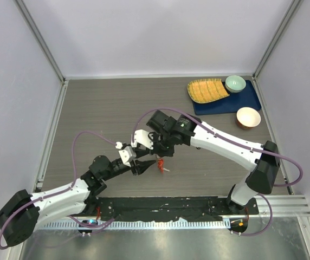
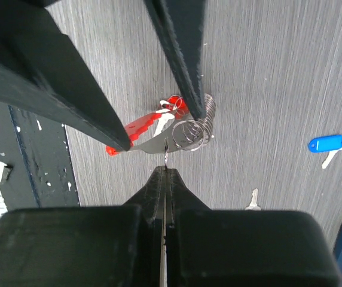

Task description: Put the keys on the keyring

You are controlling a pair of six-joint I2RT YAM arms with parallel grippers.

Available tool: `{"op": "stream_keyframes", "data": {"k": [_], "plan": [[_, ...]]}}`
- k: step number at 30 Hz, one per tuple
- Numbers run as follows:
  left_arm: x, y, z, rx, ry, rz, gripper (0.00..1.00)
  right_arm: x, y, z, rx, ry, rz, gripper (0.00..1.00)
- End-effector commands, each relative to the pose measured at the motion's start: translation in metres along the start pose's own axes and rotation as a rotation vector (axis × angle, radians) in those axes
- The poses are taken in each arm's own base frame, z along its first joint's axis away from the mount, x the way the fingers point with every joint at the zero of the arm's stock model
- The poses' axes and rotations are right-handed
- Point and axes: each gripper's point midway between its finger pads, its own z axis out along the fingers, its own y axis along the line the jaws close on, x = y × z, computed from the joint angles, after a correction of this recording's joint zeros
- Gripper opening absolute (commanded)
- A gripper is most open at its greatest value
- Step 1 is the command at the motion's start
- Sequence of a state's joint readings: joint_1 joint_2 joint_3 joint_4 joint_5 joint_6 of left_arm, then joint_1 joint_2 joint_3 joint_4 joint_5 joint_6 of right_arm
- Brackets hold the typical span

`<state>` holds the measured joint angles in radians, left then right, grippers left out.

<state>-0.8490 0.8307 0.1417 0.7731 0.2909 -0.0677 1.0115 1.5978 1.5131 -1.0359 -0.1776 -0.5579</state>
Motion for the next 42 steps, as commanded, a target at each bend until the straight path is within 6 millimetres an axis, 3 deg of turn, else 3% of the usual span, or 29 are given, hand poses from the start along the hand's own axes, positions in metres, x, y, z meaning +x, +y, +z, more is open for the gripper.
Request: {"op": "stream_keyframes", "data": {"k": [1,5,9,20,22,24,33,38,42], "plan": [[-0.024,-0.006,0.008,0.045,-0.096,0.034,0.49,-0.024,0.006,-0.008,-0.004,-0.08,-0.065,0.01],[-0.021,-0.009,0.012,0.065,-0.083,0.025,0.42,-0.026,0.009,-0.005,-0.011,-0.083,-0.072,0.01],[-0.018,-0.009,0.013,0.072,-0.071,0.02,0.28,-0.027,0.009,-0.005,-0.007,-0.094,-0.077,0.01],[-0.011,-0.011,0.016,0.087,-0.043,0.003,0.19,-0.039,0.015,-0.014,-0.004,-0.207,-0.106,0.01],[-0.011,-0.012,0.015,0.09,-0.044,0.002,0.1,-0.037,0.016,-0.014,-0.002,-0.212,-0.105,0.01],[-0.011,-0.013,0.015,0.098,-0.044,0.0,0.07,-0.036,0.016,-0.014,0.008,-0.215,-0.101,0.01],[-0.004,-0.01,0.009,0.068,-0.03,-0.011,0.22,-0.039,0.012,-0.022,0.052,-0.252,-0.103,0.01],[-0.008,-0.01,0.006,0.06,-0.048,-0.008,0.2,-0.041,0.014,-0.022,0.049,-0.284,-0.1,0.01],[-0.01,-0.012,0.007,0.071,-0.053,-0.011,0.08,-0.04,0.017,-0.021,0.037,-0.289,-0.094,0.01]]}}
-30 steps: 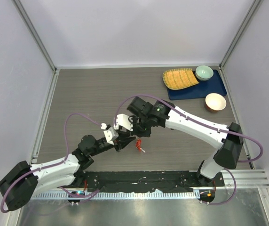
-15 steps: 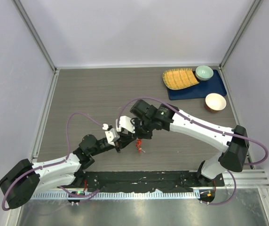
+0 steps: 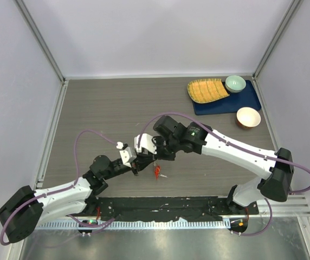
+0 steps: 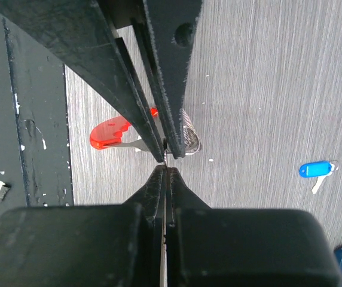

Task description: Put the keys on the keyring

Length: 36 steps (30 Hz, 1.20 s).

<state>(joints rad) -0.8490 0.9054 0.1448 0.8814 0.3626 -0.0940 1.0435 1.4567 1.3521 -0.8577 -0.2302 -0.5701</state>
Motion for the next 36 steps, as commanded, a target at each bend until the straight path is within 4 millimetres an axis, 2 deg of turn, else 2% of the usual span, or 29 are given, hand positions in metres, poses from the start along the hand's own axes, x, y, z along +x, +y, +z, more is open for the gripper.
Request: {"op": "stream_keyframes", "data": {"k": [1,2,4,5,7,8,9,10,11,12,13,14,15,16,17,18,20,25,26,27,32,36], "plan": [[-0.005,-0.001,0.001,0.001,-0.021,0.005,0.04,-0.026,-0.002,-0.011,0.026,-0.119,-0.018,0.01],[-0.005,-0.001,0.001,0.003,-0.019,0.001,0.0,-0.027,-0.003,-0.011,0.034,-0.122,-0.017,0.01],[-0.004,-0.001,0.0,0.001,-0.022,-0.001,0.0,-0.023,-0.004,-0.01,0.053,-0.118,0.004,0.01],[-0.004,-0.001,-0.001,0.0,-0.025,-0.004,0.0,-0.029,-0.007,-0.016,0.081,-0.157,0.001,0.01],[-0.006,0.002,-0.004,-0.025,-0.053,-0.009,0.0,-0.022,-0.009,-0.015,0.114,-0.177,0.04,0.04],[-0.008,0.004,-0.005,-0.038,-0.065,-0.01,0.0,-0.033,-0.017,-0.026,0.165,-0.254,0.045,0.07],[-0.013,0.005,-0.006,-0.05,-0.091,-0.013,0.0,-0.021,-0.019,-0.024,0.184,-0.259,0.076,0.1],[-0.014,0.008,-0.007,-0.071,-0.1,-0.014,0.0,-0.019,-0.022,-0.027,0.204,-0.289,0.096,0.13],[-0.013,0.009,-0.009,-0.077,-0.104,-0.013,0.0,-0.027,-0.027,-0.031,0.222,-0.36,0.131,0.19],[-0.017,0.009,-0.009,-0.083,-0.121,-0.01,0.0,-0.019,-0.024,-0.035,0.228,-0.39,0.155,0.25],[-0.018,0.01,-0.01,-0.089,-0.127,-0.01,0.0,-0.013,-0.031,-0.039,0.246,-0.417,0.196,0.28],[-0.016,0.012,-0.012,-0.102,-0.127,-0.011,0.0,-0.022,-0.031,-0.045,0.24,-0.494,0.22,0.31],[-0.019,0.013,-0.013,-0.107,-0.143,-0.007,0.0,-0.012,-0.028,-0.045,0.245,-0.516,0.247,0.32],[-0.019,0.014,-0.013,-0.113,-0.148,-0.004,0.0,-0.008,-0.032,-0.048,0.264,-0.544,0.271,0.33],[-0.02,0.014,-0.014,-0.118,-0.152,-0.004,0.0,-0.015,-0.037,-0.055,0.292,-0.608,0.271,0.33],[-0.021,0.015,-0.014,-0.12,-0.158,-0.001,0.0,-0.001,-0.037,-0.045,0.305,-0.603,0.335,0.33],[-0.021,0.016,-0.013,-0.126,-0.158,0.007,0.0,0.003,-0.046,-0.052,0.376,-0.647,0.389,0.38],[-0.022,0.023,-0.016,-0.166,-0.162,0.036,0.0,0.035,-0.084,-0.057,0.59,-0.602,0.62,0.44],[-0.023,0.024,-0.017,-0.171,-0.167,0.047,0.0,0.05,-0.087,-0.052,0.618,-0.545,0.666,0.47],[-0.024,0.026,-0.018,-0.18,-0.168,0.064,0.0,0.054,-0.091,-0.056,0.627,-0.54,0.688,0.48],[-0.023,0.032,-0.02,-0.21,-0.167,0.086,0.0,0.04,-0.079,-0.043,0.481,-0.573,0.641,0.5],[-0.025,0.031,-0.019,-0.201,-0.17,0.093,0.0,0.052,-0.088,-0.028,0.51,-0.533,0.713,0.5]]}}
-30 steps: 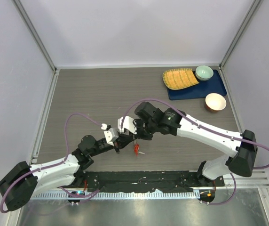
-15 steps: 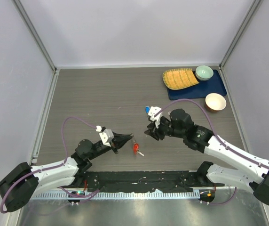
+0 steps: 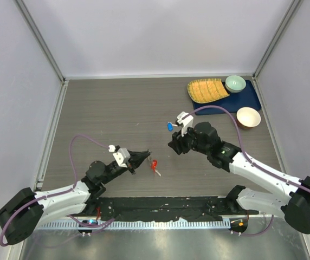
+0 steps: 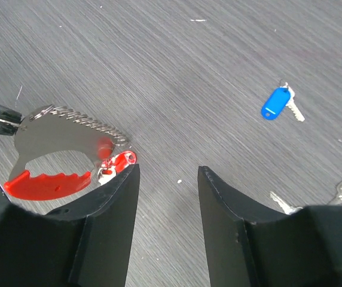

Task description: Put the keys on the keyring

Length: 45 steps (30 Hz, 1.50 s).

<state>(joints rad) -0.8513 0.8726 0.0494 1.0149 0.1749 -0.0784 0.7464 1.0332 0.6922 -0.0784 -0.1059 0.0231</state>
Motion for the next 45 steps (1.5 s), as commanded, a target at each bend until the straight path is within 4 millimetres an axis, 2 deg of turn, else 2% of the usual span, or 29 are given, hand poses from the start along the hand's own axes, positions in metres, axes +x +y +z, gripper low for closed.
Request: {"op": "stream_keyframes", "data": {"k": [1,5,6,8,9,11,16,24,32,37,41,45], "plan": [[-0.024,0.004,0.001,-0.015,-0.099,0.055,0.0,-0.018,-0.001,0.011,0.015,-0.052,0.058,0.5],[-0.024,0.001,0.003,0.004,-0.095,0.062,0.0,-0.039,0.023,0.01,-0.129,-0.117,0.01,0.5],[-0.026,0.0,0.005,0.01,-0.1,0.063,0.0,-0.038,0.036,0.007,-0.209,-0.126,-0.023,0.5],[-0.029,-0.002,0.007,0.024,-0.105,0.058,0.0,-0.048,0.048,0.002,-0.282,-0.182,-0.06,0.5],[-0.032,-0.004,0.009,0.035,-0.114,0.057,0.0,-0.046,0.057,0.0,-0.338,-0.191,-0.075,0.49],[-0.035,-0.005,0.011,0.039,-0.118,0.048,0.0,-0.056,0.065,-0.003,-0.381,-0.244,-0.091,0.49],[-0.044,-0.002,0.015,0.024,-0.138,0.017,0.0,-0.056,0.082,-0.004,-0.483,-0.279,-0.076,0.47],[-0.051,0.005,0.016,-0.026,-0.158,-0.023,0.01,-0.05,0.083,0.014,-0.41,-0.287,-0.117,0.45],[-0.053,0.007,0.016,-0.037,-0.165,-0.036,0.01,-0.047,0.084,0.023,-0.383,-0.299,-0.122,0.44],[-0.054,0.006,0.015,-0.036,-0.168,-0.04,0.01,-0.045,0.078,0.027,-0.348,-0.306,-0.119,0.39],[-0.055,0.005,0.014,-0.031,-0.171,-0.044,0.0,-0.046,0.081,0.027,-0.362,-0.317,-0.122,0.31],[-0.054,0.003,0.015,-0.018,-0.164,-0.046,0.01,-0.048,0.088,0.026,-0.403,-0.324,-0.131,0.3]]}}
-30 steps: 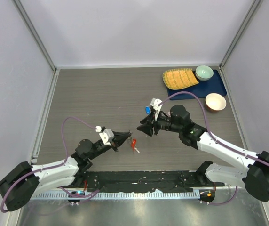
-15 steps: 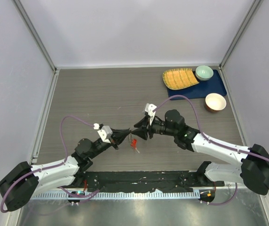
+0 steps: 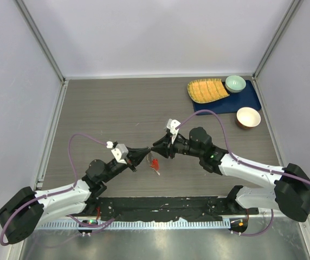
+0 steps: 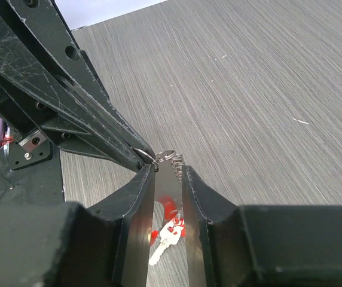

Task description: Put the keys on the keyring

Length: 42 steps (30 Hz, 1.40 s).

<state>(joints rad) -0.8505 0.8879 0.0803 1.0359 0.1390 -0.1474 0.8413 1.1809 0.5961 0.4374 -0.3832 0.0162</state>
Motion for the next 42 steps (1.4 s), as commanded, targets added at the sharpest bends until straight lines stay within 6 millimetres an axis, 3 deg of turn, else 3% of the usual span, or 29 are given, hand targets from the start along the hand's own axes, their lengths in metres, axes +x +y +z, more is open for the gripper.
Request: {"op": "stream_keyframes", "data": {"k": [1,9,12,15,19,20,24,27,32,34,42], "plan": [[-0.039,-0.004,0.009,0.02,-0.123,0.013,0.01,-0.021,0.005,0.005,-0.034,-0.075,-0.046,0.3],[-0.036,-0.007,0.011,0.038,-0.11,0.002,0.02,-0.025,0.009,0.008,-0.064,-0.086,-0.051,0.27],[-0.035,-0.009,0.012,0.049,-0.106,-0.001,0.02,-0.027,0.01,0.011,-0.072,-0.089,-0.054,0.1],[-0.032,-0.01,0.013,0.051,-0.095,-0.012,0.03,-0.028,0.007,0.012,-0.06,-0.082,-0.097,0.01],[-0.03,-0.007,0.014,0.033,-0.068,-0.037,0.1,-0.035,-0.003,0.011,-0.015,-0.056,-0.167,0.01],[-0.021,-0.005,0.013,0.019,-0.026,-0.054,0.14,-0.037,-0.005,0.01,-0.002,-0.047,-0.185,0.01],[-0.026,0.008,0.014,-0.071,0.003,-0.086,0.31,-0.035,-0.014,0.002,0.054,0.025,-0.265,0.01],[-0.026,0.013,0.01,-0.116,0.039,-0.112,0.36,-0.04,-0.018,-0.003,0.097,0.052,-0.333,0.01],[-0.018,0.023,0.002,-0.199,0.121,-0.157,0.36,-0.042,-0.021,-0.007,0.154,0.096,-0.442,0.01],[-0.023,0.024,0.004,-0.209,0.134,-0.17,0.36,-0.04,-0.018,-0.007,0.153,0.11,-0.464,0.01],[-0.011,0.002,0.008,-0.047,0.263,-0.093,0.36,-0.036,-0.017,-0.008,0.151,0.14,-0.517,0.01]]}}
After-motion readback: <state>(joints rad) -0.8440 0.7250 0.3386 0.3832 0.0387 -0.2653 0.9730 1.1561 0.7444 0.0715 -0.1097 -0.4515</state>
